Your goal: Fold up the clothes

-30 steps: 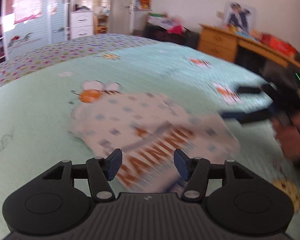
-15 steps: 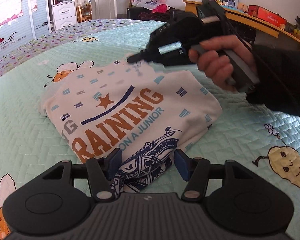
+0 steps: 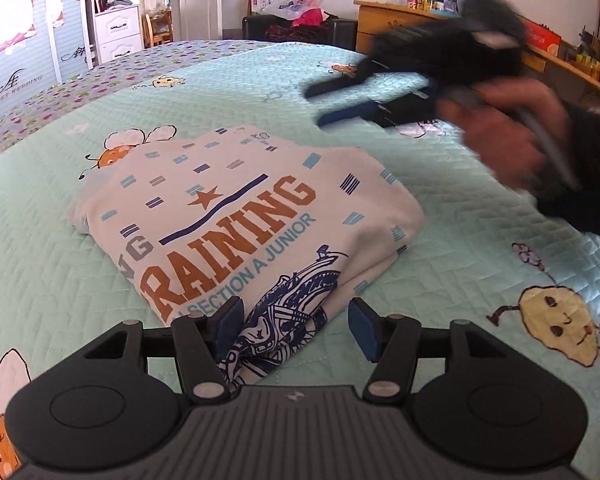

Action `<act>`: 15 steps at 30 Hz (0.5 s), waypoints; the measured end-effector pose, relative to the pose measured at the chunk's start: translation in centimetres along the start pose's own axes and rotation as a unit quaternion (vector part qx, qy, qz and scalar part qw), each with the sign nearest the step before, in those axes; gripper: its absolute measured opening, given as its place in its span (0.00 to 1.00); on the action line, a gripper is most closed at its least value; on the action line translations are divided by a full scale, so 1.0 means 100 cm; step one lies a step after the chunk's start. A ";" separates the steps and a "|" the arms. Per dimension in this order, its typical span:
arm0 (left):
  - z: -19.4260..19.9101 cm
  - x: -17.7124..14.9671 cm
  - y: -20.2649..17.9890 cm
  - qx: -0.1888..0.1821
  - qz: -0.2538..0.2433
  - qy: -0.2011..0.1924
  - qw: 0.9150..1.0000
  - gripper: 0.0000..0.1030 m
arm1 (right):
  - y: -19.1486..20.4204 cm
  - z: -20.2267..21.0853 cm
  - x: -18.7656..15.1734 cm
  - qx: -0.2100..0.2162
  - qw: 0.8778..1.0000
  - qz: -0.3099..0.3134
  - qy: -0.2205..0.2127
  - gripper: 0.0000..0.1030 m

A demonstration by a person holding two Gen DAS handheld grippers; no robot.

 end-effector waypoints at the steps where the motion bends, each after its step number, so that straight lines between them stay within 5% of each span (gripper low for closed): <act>1: -0.001 -0.002 0.000 0.004 0.000 0.003 1.000 0.59 | 0.011 0.005 -0.015 0.000 1.000 0.016 0.014 0.35; 3: -0.003 -0.006 0.000 0.010 -0.002 0.008 1.000 0.59 | 0.023 0.008 -0.043 -0.029 0.996 0.064 0.048 0.34; 5: 0.002 -0.006 -0.001 0.010 0.003 0.007 1.000 0.59 | 0.010 0.011 -0.061 -0.087 0.990 0.089 0.071 0.18; 6: 0.005 -0.006 -0.001 0.008 0.006 0.007 1.000 0.59 | 0.004 0.013 -0.067 -0.107 0.987 0.091 0.077 0.18; 8: 0.014 -0.003 -0.005 0.008 0.003 0.000 1.000 0.59 | 0.000 0.026 -0.067 -0.103 0.991 0.055 0.059 0.18; 11: 0.026 0.004 -0.009 0.002 0.004 -0.022 1.000 0.59 | 0.034 0.039 -0.056 -0.101 0.989 0.103 0.026 0.22; 15: 0.013 0.006 -0.004 -0.005 0.030 -0.018 0.999 0.59 | 0.065 0.027 -0.038 -0.039 0.992 0.123 -0.007 0.36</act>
Point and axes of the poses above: each gripper's, at about its wrist camera, not at the fingertips, and z roughly against the way its jaws point, y to its left, x to its top, the point moved 8 cm from there along -z, roughly the way its jaws point, and after that the axes turned 11 degrees about z, right-handed, at the moved point
